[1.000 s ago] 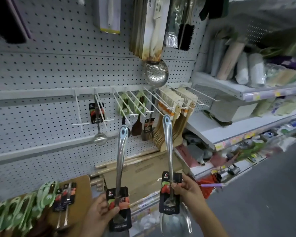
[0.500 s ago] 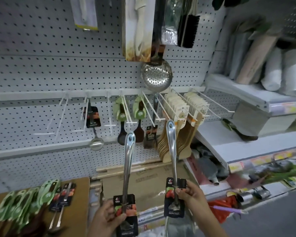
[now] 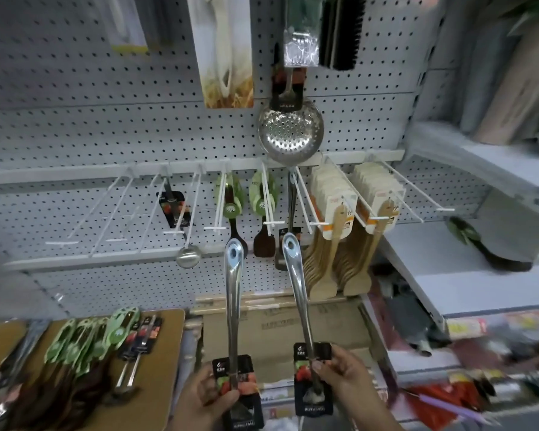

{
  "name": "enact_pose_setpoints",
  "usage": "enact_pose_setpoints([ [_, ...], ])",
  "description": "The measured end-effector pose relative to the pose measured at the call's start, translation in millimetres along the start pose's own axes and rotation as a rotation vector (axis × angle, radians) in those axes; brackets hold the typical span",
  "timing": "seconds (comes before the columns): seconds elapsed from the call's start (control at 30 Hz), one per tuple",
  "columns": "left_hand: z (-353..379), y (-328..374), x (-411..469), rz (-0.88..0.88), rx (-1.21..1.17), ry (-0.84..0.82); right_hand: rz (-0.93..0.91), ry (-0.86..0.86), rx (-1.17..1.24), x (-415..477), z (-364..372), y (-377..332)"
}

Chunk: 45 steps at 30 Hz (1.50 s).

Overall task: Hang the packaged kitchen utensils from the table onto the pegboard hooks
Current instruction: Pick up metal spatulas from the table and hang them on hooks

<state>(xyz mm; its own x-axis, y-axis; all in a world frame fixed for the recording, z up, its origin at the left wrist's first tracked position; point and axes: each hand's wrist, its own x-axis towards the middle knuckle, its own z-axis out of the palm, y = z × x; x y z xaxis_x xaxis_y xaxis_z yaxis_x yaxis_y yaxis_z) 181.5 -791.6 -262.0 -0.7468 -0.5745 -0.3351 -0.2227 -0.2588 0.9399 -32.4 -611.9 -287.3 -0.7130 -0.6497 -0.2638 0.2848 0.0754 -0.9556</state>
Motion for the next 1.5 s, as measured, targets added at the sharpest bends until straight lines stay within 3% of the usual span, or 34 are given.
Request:
enact_pose_setpoints([
  [0.43,-11.2,11.2,25.4,-0.052,0.050,0.019,0.018,0.046,0.065,0.4,9.4,-8.2],
  [0.8,8.9,13.9,27.7,0.003,0.185,0.030,0.011,0.063,0.003,-7.8,5.9,-15.3],
  [1.03,16.3,16.8,32.6,0.023,0.144,-0.007,0.026,0.060,0.017,-10.5,2.9,-25.1],
  [1.5,7.4,10.9,34.5,0.030,0.031,0.089,0.050,0.084,0.003,-0.2,3.8,-26.1],
])
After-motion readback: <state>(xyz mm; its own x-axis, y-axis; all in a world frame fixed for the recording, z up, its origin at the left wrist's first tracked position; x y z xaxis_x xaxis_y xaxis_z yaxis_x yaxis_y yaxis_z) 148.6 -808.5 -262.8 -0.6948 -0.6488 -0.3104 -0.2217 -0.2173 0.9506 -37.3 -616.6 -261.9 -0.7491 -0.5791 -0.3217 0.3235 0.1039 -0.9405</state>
